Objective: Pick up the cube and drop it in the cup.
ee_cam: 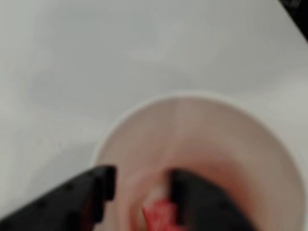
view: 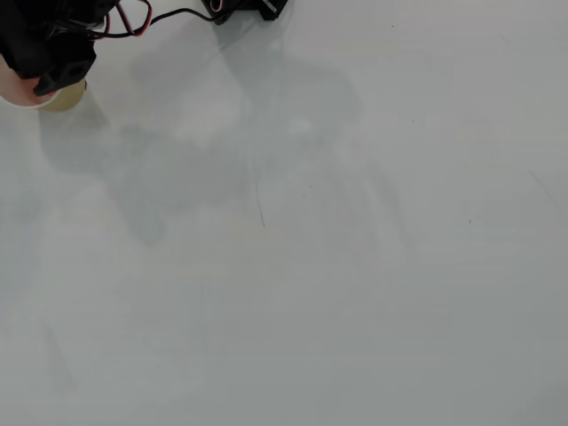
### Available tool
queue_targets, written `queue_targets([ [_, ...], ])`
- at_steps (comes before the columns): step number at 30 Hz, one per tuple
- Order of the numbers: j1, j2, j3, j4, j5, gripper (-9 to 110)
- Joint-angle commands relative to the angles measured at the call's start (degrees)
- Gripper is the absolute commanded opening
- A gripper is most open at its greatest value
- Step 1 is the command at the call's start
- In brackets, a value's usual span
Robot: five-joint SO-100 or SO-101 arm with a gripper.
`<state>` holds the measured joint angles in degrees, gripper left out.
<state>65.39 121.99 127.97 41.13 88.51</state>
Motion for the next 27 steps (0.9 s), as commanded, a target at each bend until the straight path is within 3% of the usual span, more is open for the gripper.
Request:
queue_targets([
  [1,-2.1,1.5,-10.5,2.1,0.1,0],
  [11,-11.5,5.6,-9.5,2.4,0.1,0],
  [27,-44.5,19.1,8.0,-1.6,-0.4,0],
])
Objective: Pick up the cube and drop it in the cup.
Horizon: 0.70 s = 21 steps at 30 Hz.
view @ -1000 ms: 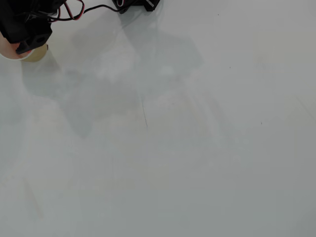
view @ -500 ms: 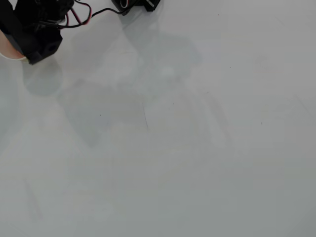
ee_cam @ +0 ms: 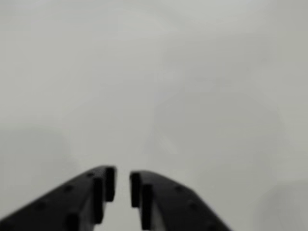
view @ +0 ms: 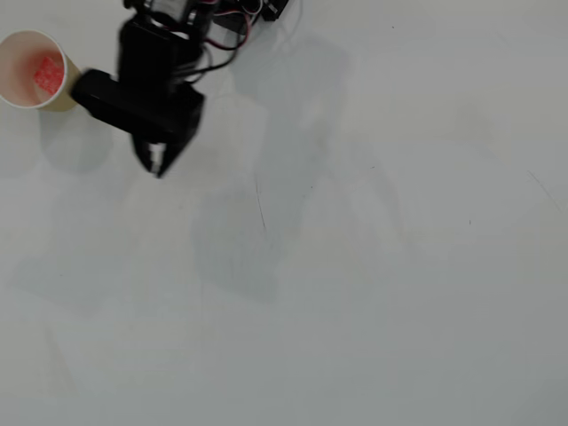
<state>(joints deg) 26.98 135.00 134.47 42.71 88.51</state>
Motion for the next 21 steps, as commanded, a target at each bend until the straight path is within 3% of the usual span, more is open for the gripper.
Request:
queue_targets([
  [1,-7.8,7.0,3.3,-3.8,-0.4,1],
  [15,-28.8,21.2,21.8,-7.5,-0.4,1],
  [21,-34.4,30.4,27.9,0.5,-0.4,1],
])
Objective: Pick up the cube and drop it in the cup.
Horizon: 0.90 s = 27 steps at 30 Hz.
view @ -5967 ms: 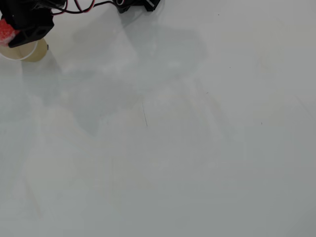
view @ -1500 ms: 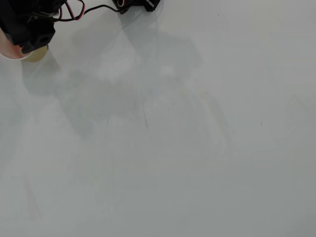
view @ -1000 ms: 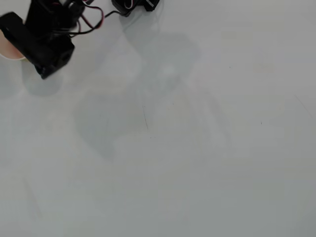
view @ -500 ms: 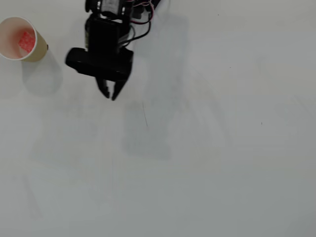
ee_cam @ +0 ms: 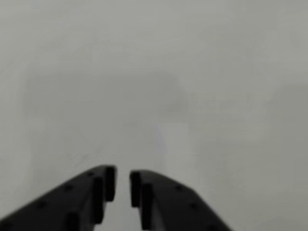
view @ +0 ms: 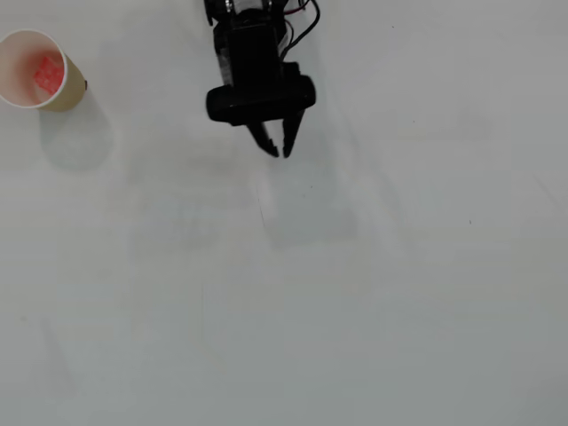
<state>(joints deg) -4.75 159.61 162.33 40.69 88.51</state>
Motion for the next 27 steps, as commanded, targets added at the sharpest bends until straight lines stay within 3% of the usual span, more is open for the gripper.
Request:
queue_targets([
  [1,-3.5,7.9,1.2,4.0,-0.4,0],
  [8,-5.7,20.0,7.7,17.1,-0.4,0],
  [15,-6.3,20.0,9.9,22.2,-0.4,0],
  [27,-5.8,20.1,16.1,22.6,-0.4,0],
])
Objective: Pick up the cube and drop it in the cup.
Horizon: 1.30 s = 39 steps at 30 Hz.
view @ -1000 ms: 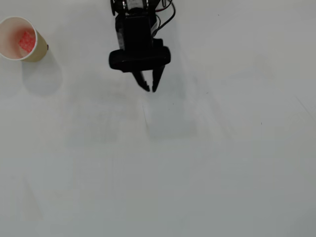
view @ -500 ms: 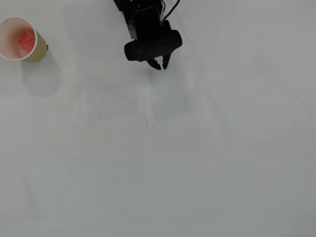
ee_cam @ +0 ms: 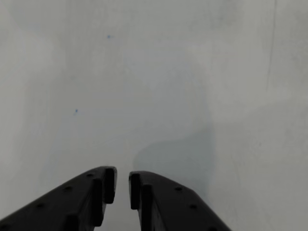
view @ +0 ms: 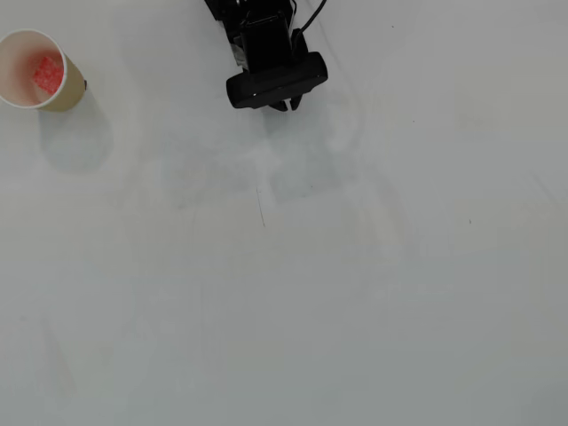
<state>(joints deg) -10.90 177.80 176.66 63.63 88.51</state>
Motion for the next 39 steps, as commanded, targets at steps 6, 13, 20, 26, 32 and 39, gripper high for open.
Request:
queue_targets([
  [6,0.7,1.9,2.2,0.3,-0.4,0],
  [13,1.1,1.9,2.2,3.8,-0.4,1],
  [20,4.0,1.8,2.2,4.1,-0.4,1],
  [26,2.6,1.8,2.2,4.1,-0.4,1],
  [32,2.7,1.8,2.2,4.1,-0.4,1],
  [39,3.7,1.8,2.2,4.1,-0.4,1],
])
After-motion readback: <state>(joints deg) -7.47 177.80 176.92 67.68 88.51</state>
